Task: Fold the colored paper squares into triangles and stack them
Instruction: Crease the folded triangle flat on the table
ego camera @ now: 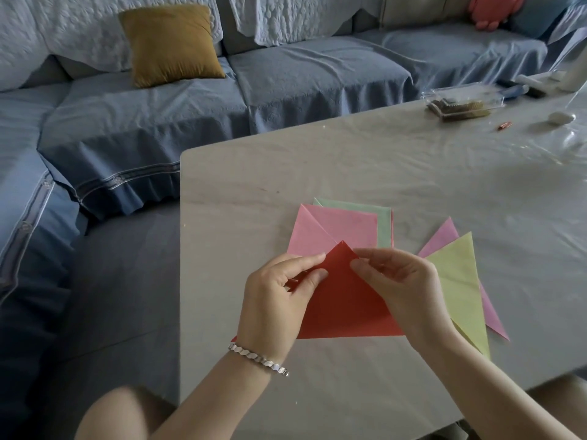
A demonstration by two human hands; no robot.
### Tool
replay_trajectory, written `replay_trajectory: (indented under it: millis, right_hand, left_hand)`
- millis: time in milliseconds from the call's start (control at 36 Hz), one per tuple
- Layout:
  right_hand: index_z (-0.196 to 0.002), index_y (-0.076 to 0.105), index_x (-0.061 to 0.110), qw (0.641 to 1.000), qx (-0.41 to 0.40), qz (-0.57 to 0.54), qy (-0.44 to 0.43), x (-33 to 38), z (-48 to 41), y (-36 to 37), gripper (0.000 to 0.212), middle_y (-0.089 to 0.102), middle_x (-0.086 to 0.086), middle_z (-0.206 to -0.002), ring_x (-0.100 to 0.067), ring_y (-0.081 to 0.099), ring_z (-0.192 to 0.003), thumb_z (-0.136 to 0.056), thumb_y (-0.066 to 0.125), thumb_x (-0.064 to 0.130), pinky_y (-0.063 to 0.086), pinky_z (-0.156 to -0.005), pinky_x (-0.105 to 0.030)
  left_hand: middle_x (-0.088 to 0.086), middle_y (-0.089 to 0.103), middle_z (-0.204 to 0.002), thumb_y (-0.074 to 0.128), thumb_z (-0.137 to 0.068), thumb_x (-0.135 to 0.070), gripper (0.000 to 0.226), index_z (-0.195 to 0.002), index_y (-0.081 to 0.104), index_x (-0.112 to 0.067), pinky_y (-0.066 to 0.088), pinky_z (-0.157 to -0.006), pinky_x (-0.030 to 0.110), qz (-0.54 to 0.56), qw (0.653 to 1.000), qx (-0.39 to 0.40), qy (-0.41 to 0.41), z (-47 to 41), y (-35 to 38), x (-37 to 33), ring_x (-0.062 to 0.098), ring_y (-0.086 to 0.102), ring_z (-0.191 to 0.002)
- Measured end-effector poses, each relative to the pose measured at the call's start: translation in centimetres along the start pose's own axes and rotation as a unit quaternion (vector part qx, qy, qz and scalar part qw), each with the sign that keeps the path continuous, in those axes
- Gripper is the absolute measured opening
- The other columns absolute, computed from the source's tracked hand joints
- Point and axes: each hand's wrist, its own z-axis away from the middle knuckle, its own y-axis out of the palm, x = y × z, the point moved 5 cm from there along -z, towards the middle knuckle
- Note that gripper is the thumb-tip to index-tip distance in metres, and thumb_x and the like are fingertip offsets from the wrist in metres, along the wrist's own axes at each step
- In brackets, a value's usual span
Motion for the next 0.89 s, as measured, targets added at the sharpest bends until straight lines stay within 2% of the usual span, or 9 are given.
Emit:
replay_trajectory:
  millis: [111, 250, 361, 500, 556, 611, 667, 778, 889]
  right_hand:
    - [-0.063, 0.072, 0.033, 1.000, 0.000, -0.002, 0.008, 0.1, 0.1, -0.1, 0.030, 0.069, 0.008, -0.064, -0.003, 0.059, -0.058, -0.073, 0.074, 0.005, 0.048, -0.060, -0.012]
    - [-0.068, 0.071, 0.032, 1.000, 0.018, 0.022, 0.005, 0.1, 0.0, -0.2, 0.029, 0.067, 0.014, -0.059, 0.003, 0.055, -0.054, -0.072, 0.074, 0.004, 0.043, -0.057, -0.008]
    - [-0.067, 0.070, 0.033, 0.987, 0.114, 0.113, -0.003, 0.2, -0.3, 0.4, 0.029, 0.067, 0.018, -0.061, 0.005, 0.056, -0.057, -0.073, 0.075, 0.005, 0.041, -0.061, -0.006]
    - [-0.074, 0.073, 0.030, 0.942, 0.229, 0.243, -0.032, 0.3, -0.8, 1.4, 0.019, 0.070, 0.012, -0.073, 0.004, 0.061, -0.071, -0.072, 0.078, 0.012, 0.041, -0.067, -0.005]
    - [-0.078, 0.075, 0.025, 0.919, 0.237, 0.306, -0.075, 0.3, -1.0, 1.8, 0.012, 0.067, 0.016, -0.071, 0.002, 0.059, -0.078, -0.072, 0.078, 0.015, 0.039, -0.068, -0.006]
    - [-0.080, 0.074, 0.023, 0.888, 0.200, 0.372, -0.184, 0.4, -1.2, 2.3, 0.010, 0.064, 0.019, -0.072, -0.003, 0.056, -0.080, -0.071, 0.077, 0.021, 0.037, -0.074, -0.012]
    - [-0.083, 0.073, 0.021, 0.865, 0.163, 0.395, -0.264, 0.0, -0.9, 2.8, 0.013, 0.068, 0.011, -0.083, -0.005, 0.055, -0.082, -0.070, 0.071, 0.022, 0.037, -0.084, -0.021]
    - [-0.102, 0.070, 0.020, 0.854, 0.201, 0.406, -0.255, -2.9, 0.3, 4.2, 0.030, 0.065, 0.002, -0.113, -0.018, 0.059, -0.107, -0.073, 0.064, 0.022, 0.037, -0.098, -0.029]
    - [-0.101, 0.071, 0.021, 0.782, 0.285, 0.503, -0.233, -7.9, 1.9, 5.4, 0.035, 0.067, 0.002, -0.112, -0.017, 0.064, -0.105, -0.071, 0.055, 0.032, 0.050, -0.087, -0.036]
  left_hand:
    - [-0.023, 0.062, -0.076, 0.068, -0.071, -0.020, 0.021, -0.092, 0.074, -0.019, 0.043, -0.062, 0.004, -0.005, 1.000, 0.000, 0.007, 0.0, -0.1, -0.2, 0.000, 0.059, -0.068]
    - [-0.021, 0.062, -0.074, 0.076, -0.072, -0.008, 0.019, -0.088, 0.074, -0.018, 0.041, -0.061, 0.002, -0.019, 1.000, 0.008, -0.006, 0.1, -0.2, -0.1, -0.004, 0.059, -0.066]
    - [-0.020, 0.062, -0.070, 0.075, -0.073, -0.007, 0.027, -0.097, 0.072, -0.020, 0.040, -0.059, 0.002, -0.016, 0.997, 0.055, -0.044, 0.1, 0.1, 0.2, -0.005, 0.059, -0.065]
    - [-0.009, 0.070, -0.080, 0.070, -0.077, -0.008, 0.021, -0.091, 0.074, -0.023, 0.042, -0.063, 0.005, -0.050, 0.986, 0.157, -0.034, 0.6, 1.1, 1.1, 0.002, 0.061, -0.071]
    - [-0.017, 0.069, -0.073, 0.069, -0.077, -0.004, 0.027, -0.085, 0.073, -0.030, 0.047, -0.063, 0.010, -0.038, 0.982, 0.176, -0.056, 1.0, 1.1, 1.6, 0.001, 0.063, -0.066]
    - [-0.023, 0.062, -0.055, 0.067, -0.077, -0.002, 0.030, -0.070, 0.068, -0.031, 0.045, -0.058, 0.010, -0.028, 0.982, 0.155, -0.107, 1.2, 0.9, 2.3, -0.001, 0.060, -0.055]
    - [-0.014, 0.062, -0.048, 0.065, -0.077, -0.001, 0.028, -0.064, 0.067, -0.026, 0.048, -0.052, 0.016, 0.003, 0.975, 0.109, -0.192, 1.5, 0.5, 3.8, 0.002, 0.058, -0.046]
    - [0.001, 0.065, -0.055, 0.066, -0.078, 0.004, 0.015, -0.068, 0.066, -0.007, 0.049, -0.044, 0.020, 0.101, 0.925, 0.026, -0.365, 2.9, 0.5, 7.9, 0.012, 0.064, -0.047]
    - [-0.007, 0.066, -0.063, 0.071, -0.075, -0.005, 0.018, -0.065, 0.069, -0.020, 0.045, -0.055, 0.015, -0.004, 0.934, 0.035, -0.357, 3.7, 0.4, 10.7, 0.007, 0.060, -0.056]
